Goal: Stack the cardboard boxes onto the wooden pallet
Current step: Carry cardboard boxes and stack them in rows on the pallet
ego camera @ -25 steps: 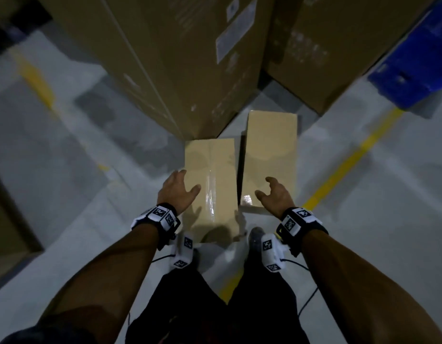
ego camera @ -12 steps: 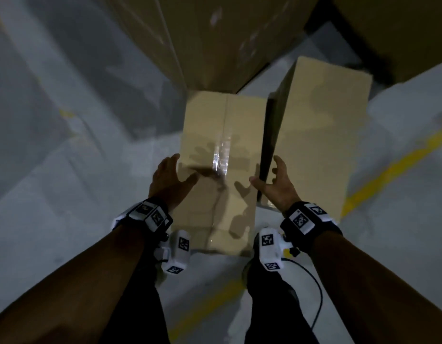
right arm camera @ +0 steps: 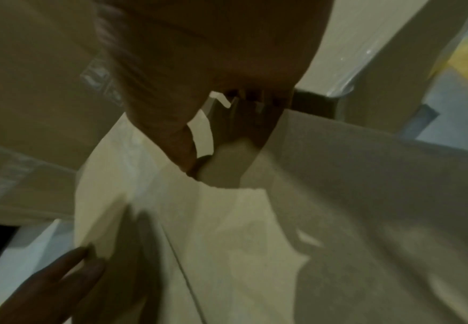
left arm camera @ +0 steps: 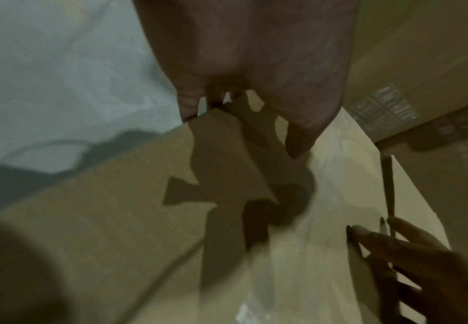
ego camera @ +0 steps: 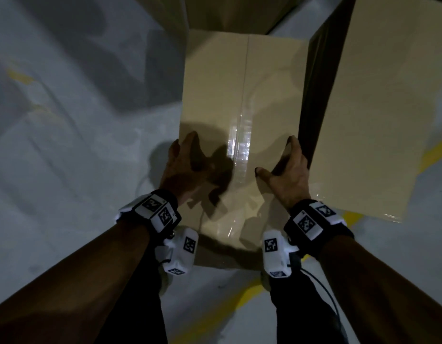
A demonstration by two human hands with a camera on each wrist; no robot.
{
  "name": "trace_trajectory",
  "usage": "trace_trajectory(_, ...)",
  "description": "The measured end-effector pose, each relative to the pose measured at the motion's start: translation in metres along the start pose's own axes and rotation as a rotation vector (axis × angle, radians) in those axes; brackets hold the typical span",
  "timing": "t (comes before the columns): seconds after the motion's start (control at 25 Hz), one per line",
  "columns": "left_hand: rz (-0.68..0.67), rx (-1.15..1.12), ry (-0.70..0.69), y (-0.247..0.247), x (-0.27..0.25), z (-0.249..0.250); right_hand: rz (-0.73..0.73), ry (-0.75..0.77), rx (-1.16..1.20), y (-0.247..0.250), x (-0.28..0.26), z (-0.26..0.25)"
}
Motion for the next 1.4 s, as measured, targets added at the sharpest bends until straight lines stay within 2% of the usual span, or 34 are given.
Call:
trace_trajectory(0.12,0.061,-0.104,0.020,0.018,0.009,-0.012,0.016,0.047,-0.002,-0.007,-0.013,-0.017)
trace_trajectory(0.2,-0.009,-0.206,-0.013,0.024,0.018,-0.017,-0.011,0.043,0.072,-0.010,-0.014,-0.023)
trace_trajectory(0.32,-0.077,-0.242,0.002,0.024,0.025,-0.031,-0.004,0.050,0.092,-0.011,-0.016,-0.027)
trace_trajectory(0.56,0.020,-0.232,0.025,0.058,-0.024,-0.033,-0.039,0.083,0.117,-0.012,-0.063,-0.046)
trace_trajectory(0.72,0.089,-0.278,0.027,0.116,-0.082,-0.023,-0.059,0.172,0.110,0.007,-0.115,-0.094)
trace_trajectory(1.04,0.307,-0.273,0.028,0.290,-0.261,0.064,-0.114,0.363,0.069,0.084,-0.257,-0.265)
trace_trajectory(1.12,0.411,-0.260,0.002,0.330,-0.307,0.082,-0.137,0.397,0.049,0.103,-0.292,-0.307)
trace_trajectory(1.2,0.529,-0.273,-0.025,0.365,-0.353,0.097,-0.175,0.498,0.073,0.121,-0.328,-0.350)
trace_trajectory(1.4,0.777,-0.318,-0.002,0.397,-0.455,0.118,-0.272,0.727,0.057,0.155,-0.392,-0.406)
Point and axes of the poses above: each hand's wrist, its own x-axis towards the middle knuckle, its own y-axis out of the back of the hand, z = x × y, the point moved 4 cm from there along x, towards the middle knuckle, and after that the axes turned 11 degrees about -x, right-handed, at the moved point
